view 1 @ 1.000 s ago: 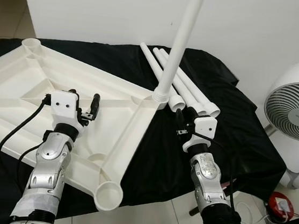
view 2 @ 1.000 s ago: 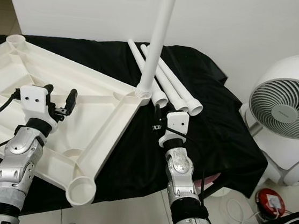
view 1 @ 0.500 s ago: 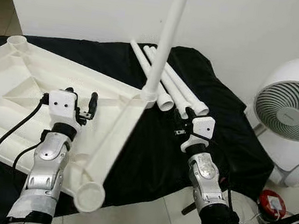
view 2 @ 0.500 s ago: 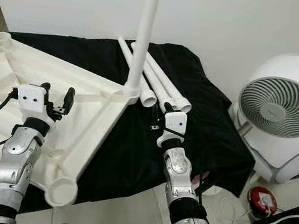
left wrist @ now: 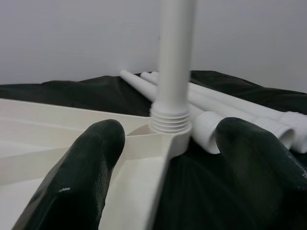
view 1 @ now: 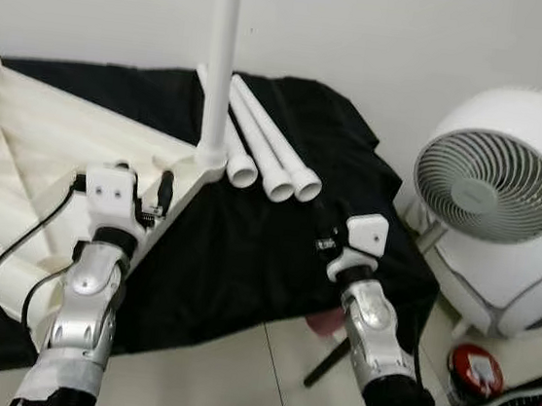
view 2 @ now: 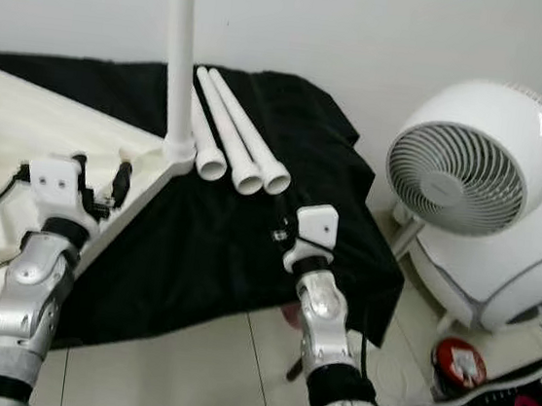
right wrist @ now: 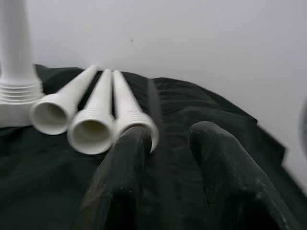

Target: Building children table

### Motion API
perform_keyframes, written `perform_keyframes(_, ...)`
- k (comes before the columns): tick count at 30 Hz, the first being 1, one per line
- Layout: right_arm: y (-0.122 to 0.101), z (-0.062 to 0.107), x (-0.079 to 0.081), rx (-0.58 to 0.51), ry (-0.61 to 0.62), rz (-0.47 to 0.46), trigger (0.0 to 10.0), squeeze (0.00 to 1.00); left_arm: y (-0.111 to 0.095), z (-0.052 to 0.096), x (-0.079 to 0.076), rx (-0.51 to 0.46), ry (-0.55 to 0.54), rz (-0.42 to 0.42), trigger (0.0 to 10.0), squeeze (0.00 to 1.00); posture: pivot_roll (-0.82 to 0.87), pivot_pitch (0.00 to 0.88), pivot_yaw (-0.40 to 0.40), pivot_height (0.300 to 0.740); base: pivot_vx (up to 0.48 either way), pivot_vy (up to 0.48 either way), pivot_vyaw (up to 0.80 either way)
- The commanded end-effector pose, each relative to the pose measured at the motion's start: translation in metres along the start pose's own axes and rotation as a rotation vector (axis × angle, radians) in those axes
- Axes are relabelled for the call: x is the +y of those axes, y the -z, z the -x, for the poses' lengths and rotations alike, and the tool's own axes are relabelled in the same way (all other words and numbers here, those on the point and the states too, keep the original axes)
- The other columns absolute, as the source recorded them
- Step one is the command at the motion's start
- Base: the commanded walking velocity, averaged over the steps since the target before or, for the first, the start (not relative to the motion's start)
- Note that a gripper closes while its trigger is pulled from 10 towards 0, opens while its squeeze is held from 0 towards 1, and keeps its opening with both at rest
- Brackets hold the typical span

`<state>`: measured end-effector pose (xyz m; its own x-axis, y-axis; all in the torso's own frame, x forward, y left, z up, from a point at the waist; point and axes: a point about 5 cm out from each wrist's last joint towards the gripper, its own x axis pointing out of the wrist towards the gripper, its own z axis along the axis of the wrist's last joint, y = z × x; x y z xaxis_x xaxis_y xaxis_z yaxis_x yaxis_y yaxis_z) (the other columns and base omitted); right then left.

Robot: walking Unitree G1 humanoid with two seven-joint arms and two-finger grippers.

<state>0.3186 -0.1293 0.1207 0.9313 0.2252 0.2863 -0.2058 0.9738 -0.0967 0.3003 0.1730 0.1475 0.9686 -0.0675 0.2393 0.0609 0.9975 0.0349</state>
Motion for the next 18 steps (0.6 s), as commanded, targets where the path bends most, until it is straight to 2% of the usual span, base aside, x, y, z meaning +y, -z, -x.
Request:
perform_keyframes(1,0.0017,0.0009,0.0005,0.008,0.006,-0.014,10.0,0.00,-0.0004,0.0008,0.0036,0.005,-0.015,0.010,10.0,0.00,0.06,0.000,-0.048,0.740,0.000,0.000,0.00)
perform_keyframes(6,0.0017,0.0008,0.0003,0.008,0.006,-0.013,10.0,0.00,0.0002,0.0010,0.0045,0.012,-0.022,0.017,10.0,0.00,0.06,0.000,-0.048,0.740,0.000,0.000,0.00)
perform_keyframes(12,0.0016,0.0007,0.0004,0.007,0.007,-0.014,10.0,0.00,0.0006,0.0006,0.0053,0.017,-0.028,0.018,10.0,0.00,0.06,0.000,-0.046,0.740,0.000,0.364,0.00)
perform_keyframes(18,0.0018,0.0009,0.0012,0.008,0.007,-0.016,10.0,0.00,0.0007,-0.0001,0.0053,0.019,-0.028,0.016,10.0,0.00,0.06,0.000,-0.043,0.740,0.000,0.000,0.00)
